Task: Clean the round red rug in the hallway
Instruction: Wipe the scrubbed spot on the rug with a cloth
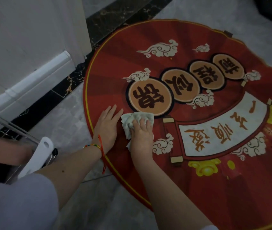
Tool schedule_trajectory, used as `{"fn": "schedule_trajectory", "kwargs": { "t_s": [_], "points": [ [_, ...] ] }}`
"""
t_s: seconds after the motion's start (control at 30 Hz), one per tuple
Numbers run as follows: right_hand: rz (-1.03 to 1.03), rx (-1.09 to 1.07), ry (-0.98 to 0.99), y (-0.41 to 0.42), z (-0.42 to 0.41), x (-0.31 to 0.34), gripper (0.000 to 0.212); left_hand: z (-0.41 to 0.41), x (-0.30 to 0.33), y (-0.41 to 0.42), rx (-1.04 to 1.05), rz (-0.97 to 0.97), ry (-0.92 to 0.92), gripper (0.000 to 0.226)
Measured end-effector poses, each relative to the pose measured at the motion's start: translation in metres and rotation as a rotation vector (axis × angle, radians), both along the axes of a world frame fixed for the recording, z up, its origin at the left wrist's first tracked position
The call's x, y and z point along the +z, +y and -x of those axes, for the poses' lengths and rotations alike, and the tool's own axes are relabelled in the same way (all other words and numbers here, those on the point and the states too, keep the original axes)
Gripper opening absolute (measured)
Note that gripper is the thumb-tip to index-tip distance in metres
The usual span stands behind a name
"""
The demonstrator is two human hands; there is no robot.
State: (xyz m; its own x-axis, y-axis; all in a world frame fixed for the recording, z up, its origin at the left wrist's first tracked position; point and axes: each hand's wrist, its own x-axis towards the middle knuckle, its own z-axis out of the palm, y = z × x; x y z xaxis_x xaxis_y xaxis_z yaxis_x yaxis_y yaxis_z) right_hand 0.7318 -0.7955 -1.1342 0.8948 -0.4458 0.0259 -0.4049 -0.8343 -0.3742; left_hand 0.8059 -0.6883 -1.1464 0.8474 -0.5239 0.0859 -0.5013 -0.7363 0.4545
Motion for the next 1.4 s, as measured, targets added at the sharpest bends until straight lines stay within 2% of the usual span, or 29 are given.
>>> {"fn": "schedule_trajectory", "kwargs": {
  "t_s": [0.17, 0.3, 0.33, 0.43, 0.5, 0.6, 0.77, 0.87, 1.03, 1.2, 1.23, 1.33, 1.4],
  "points": [
    [-0.006, 0.050, 0.163, -0.002, 0.001, 0.013, 0.046, -0.003, -0.008, 0.001, 0.000, 0.006, 0.016, 0.055],
    [0.099, 0.127, 0.303, -0.005, -0.002, 0.028, 0.067, -0.005, -0.008, 0.004, -0.001, 0.033, 0.007, 0.047],
    [0.109, 0.133, 0.321, -0.007, -0.004, 0.032, 0.066, -0.006, -0.007, 0.004, 0.002, 0.045, 0.013, 0.048],
    [0.079, 0.089, 0.315, -0.015, -0.014, 0.046, 0.040, -0.007, -0.002, 0.008, 0.027, 0.074, 0.027, 0.051],
    [0.039, 0.098, 0.306, -0.011, -0.014, 0.050, 0.033, -0.010, 0.000, 0.012, 0.000, 0.068, 0.023, 0.051],
    [0.015, 0.155, 0.395, 0.009, -0.003, 0.040, 0.056, -0.014, 0.001, 0.016, -0.087, 0.040, -0.004, 0.049],
    [0.160, 0.106, 0.272, 0.027, 0.007, 0.027, 0.070, -0.010, -0.004, 0.016, -0.069, 0.048, 0.002, 0.051],
    [0.233, 0.126, 0.217, 0.025, 0.006, 0.021, 0.067, -0.011, -0.005, 0.017, -0.068, 0.051, 0.001, 0.052],
    [0.191, 0.132, 0.335, 0.026, 0.003, 0.040, 0.062, -0.012, -0.001, 0.015, -0.062, 0.072, -0.002, 0.053],
    [0.055, 0.227, 0.459, 0.020, -0.006, 0.058, 0.026, -0.007, 0.005, 0.018, -0.059, 0.075, 0.044, 0.056],
    [0.054, 0.240, 0.473, 0.023, -0.005, 0.060, 0.026, -0.006, 0.006, 0.019, -0.057, 0.080, 0.044, 0.056],
    [0.120, 0.289, 0.517, 0.032, 0.004, 0.060, 0.046, -0.004, 0.007, 0.019, -0.049, 0.076, 0.064, 0.055],
    [0.134, 0.269, 0.498, 0.034, 0.007, 0.059, 0.047, -0.003, 0.008, 0.019, -0.032, 0.111, 0.074, 0.054]
  ]
}}
